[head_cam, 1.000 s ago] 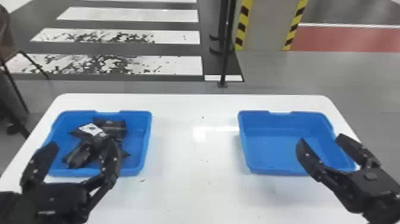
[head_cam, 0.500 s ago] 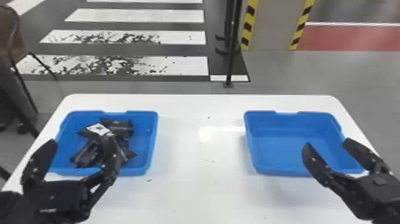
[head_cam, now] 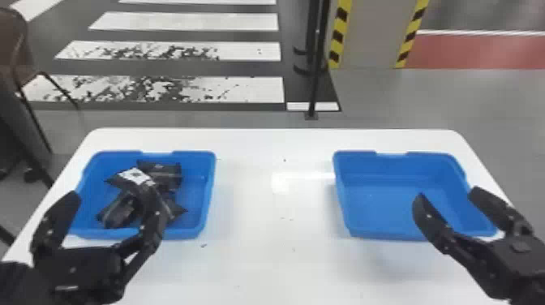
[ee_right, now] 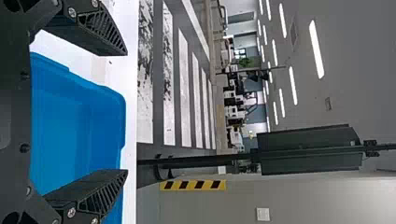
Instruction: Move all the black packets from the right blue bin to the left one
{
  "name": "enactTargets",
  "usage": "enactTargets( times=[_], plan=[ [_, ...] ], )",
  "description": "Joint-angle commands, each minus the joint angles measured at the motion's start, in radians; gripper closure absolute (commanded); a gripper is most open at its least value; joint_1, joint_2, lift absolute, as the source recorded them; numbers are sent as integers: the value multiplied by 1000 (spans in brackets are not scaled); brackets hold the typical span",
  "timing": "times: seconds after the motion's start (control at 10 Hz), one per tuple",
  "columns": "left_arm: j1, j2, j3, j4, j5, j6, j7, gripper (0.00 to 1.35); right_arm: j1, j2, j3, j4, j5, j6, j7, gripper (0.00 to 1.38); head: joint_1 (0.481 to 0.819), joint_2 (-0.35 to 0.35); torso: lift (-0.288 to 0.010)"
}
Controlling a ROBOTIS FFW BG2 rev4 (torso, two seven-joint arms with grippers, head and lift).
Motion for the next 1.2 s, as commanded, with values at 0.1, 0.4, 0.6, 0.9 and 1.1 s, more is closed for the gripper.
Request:
enactTargets(
  times=[0.1,0.4,0.6,0.9,1.1],
  plan=[
    [1,2,-2,0,2,2,0,-2,1,0,0,-2,0,0,0,136,695,-8,-140],
    [-1,2,-2,0,16,-3,-5,-2,1,0,0,-5,0,0,-2,136,695,-9,-140],
    [-4,2,-2,0,20,4,-8,-2,1,0,0,-10,-2,-2,-2,136,695,-10,-140],
    [-9,2,6,2,20,4,-18,-2,1,0,0,-10,-2,-10,-3,136,695,-12,-140],
    [-9,2,6,2,22,2,-21,-2,1,0,0,-10,-4,-10,-5,136,695,-10,-140]
  ],
)
